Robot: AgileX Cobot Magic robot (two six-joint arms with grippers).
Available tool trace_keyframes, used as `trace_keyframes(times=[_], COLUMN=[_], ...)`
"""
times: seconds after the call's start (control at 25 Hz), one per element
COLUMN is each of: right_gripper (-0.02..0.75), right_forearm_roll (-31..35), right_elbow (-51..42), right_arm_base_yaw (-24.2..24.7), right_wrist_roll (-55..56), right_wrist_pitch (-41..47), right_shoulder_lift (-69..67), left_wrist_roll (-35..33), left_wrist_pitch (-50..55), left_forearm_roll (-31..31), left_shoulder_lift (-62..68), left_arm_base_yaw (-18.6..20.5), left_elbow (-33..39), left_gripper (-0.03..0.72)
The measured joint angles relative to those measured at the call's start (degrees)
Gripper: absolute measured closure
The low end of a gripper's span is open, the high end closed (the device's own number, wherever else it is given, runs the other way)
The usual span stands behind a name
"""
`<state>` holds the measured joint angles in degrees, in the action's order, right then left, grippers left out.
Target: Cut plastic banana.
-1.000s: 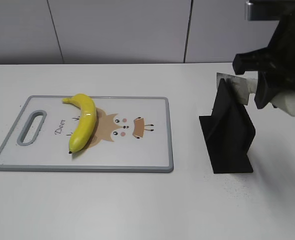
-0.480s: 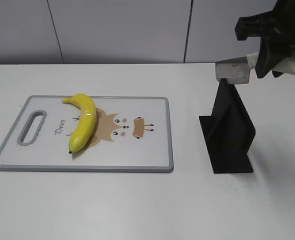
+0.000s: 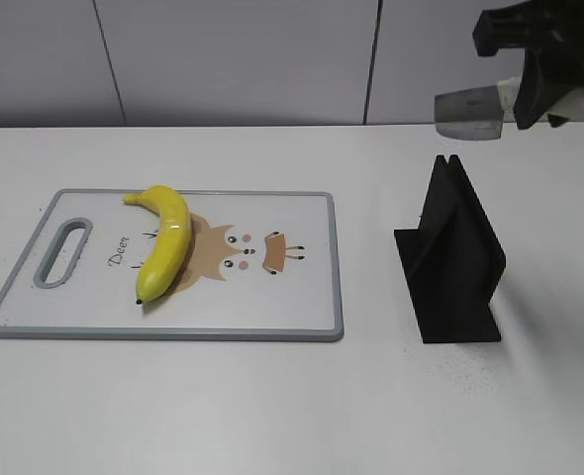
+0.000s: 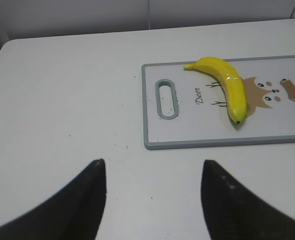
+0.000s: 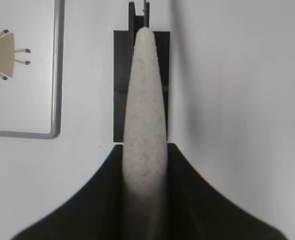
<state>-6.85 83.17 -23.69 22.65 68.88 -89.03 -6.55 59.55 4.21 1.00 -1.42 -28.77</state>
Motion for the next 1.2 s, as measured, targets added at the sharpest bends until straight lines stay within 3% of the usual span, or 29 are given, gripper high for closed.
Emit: trace_keyframes(times=[0.6,1.2], right_gripper=[0.554,0.554], right_forearm_roll=[-3.0,-3.9], right_elbow=[14.1,17.2], right_arm_base_yaw=[0.0,0.0], right_wrist_roll=[-2.6,-4.4], right_wrist_pitch=[0.2,0.3], right_shoulder_lift=[0.0,0.1], left_wrist_roll=[0.0,0.0], left_wrist_pitch=[0.0,0.0], left_forearm_roll=[0.0,0.0], left_shoulder_lift=[0.0,0.0], left_arm_base_yaw=[0.0,0.0], left_elbow=[0.0,0.0], left_gripper=[0.104,0.104])
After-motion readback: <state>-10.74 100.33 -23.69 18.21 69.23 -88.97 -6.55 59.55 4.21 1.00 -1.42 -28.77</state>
